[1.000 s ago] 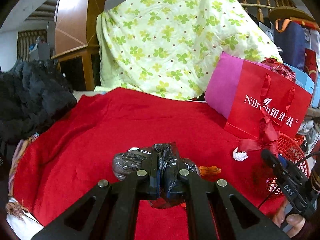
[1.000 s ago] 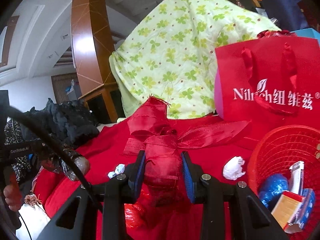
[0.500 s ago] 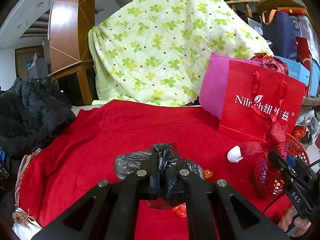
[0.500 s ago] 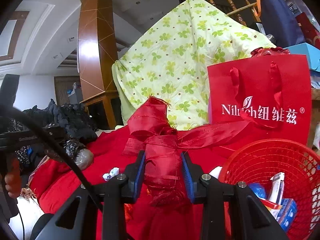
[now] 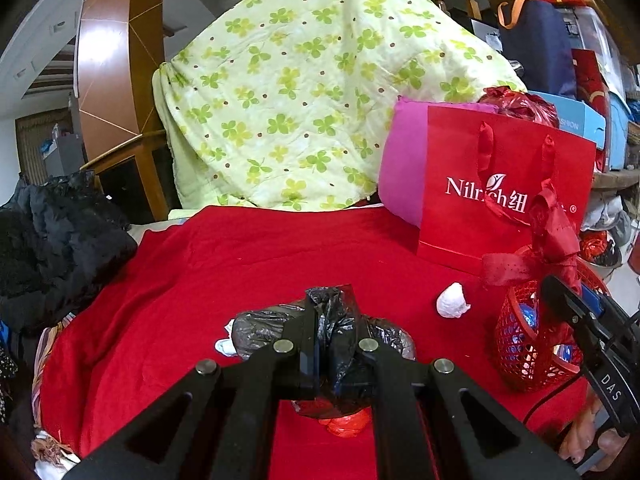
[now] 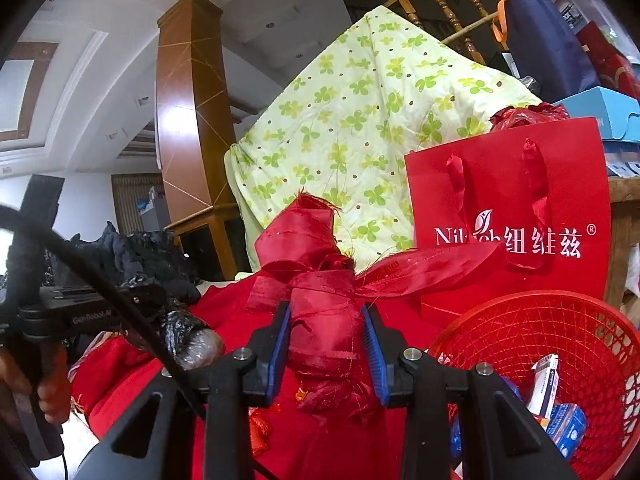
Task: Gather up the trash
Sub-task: 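Lift the black bag with the left gripper and carry it toward the basket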
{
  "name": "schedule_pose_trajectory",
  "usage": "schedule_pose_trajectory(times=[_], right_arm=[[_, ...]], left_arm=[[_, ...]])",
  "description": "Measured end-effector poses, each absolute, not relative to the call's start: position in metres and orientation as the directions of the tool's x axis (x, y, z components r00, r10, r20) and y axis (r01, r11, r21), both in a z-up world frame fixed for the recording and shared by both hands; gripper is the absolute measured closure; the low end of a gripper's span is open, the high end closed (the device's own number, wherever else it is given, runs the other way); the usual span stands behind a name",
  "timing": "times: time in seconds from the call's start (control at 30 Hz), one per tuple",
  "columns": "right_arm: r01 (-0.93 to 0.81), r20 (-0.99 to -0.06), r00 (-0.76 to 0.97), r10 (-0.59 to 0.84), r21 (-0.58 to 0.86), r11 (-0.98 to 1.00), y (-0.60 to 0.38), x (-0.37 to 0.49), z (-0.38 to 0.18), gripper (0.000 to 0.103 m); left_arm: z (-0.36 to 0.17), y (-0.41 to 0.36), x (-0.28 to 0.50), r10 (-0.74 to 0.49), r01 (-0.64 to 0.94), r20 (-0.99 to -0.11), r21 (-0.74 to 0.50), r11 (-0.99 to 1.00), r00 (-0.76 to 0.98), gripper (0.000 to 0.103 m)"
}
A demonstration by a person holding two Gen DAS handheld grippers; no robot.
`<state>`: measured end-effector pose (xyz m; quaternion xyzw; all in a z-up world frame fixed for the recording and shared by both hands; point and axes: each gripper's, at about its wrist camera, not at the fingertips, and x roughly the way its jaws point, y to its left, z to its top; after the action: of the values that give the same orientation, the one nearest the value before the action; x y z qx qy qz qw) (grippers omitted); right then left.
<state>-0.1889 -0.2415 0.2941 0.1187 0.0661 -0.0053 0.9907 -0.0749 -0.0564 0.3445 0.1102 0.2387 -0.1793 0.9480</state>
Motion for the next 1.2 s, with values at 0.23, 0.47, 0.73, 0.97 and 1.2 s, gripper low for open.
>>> schedule_pose_trajectory(times=[0.23, 0.47, 0.73, 0.97, 1.2], right_arm=[[0.030, -0.117, 0.993, -0.001, 0.251, 0.967, -0.243, -0.196, 0.295, 0.066], [0.030, -0.111, 0.994, -0.001, 0.256, 0.966, -0.244, -0.198, 0.297, 0.066], [0.044, -0.105, 0.994, -0.017, 0.262, 0.964, -0.247, -0.204, 0.297, 0.066], [0.058, -0.098, 0.995, -0.032, 0.278, 0.959, -0.251, -0.212, 0.298, 0.066], [0.062, -0.091, 0.995, -0.037, 0.285, 0.957, -0.252, -0.219, 0.298, 0.066]], left_arm=[[0.342, -0.064, -0.076, -0.289, 0.404, -0.502, 0.137, 0.904, 0.816, 0.098], [0.340, -0.070, -0.077, -0.294, 0.415, -0.511, 0.137, 0.900, 0.808, 0.098], [0.335, -0.080, -0.079, -0.304, 0.431, -0.522, 0.140, 0.891, 0.797, 0.098], [0.331, -0.089, -0.081, -0.310, 0.445, -0.530, 0.147, 0.883, 0.790, 0.098], [0.328, -0.096, -0.083, -0.320, 0.462, -0.539, 0.148, 0.875, 0.779, 0.098]])
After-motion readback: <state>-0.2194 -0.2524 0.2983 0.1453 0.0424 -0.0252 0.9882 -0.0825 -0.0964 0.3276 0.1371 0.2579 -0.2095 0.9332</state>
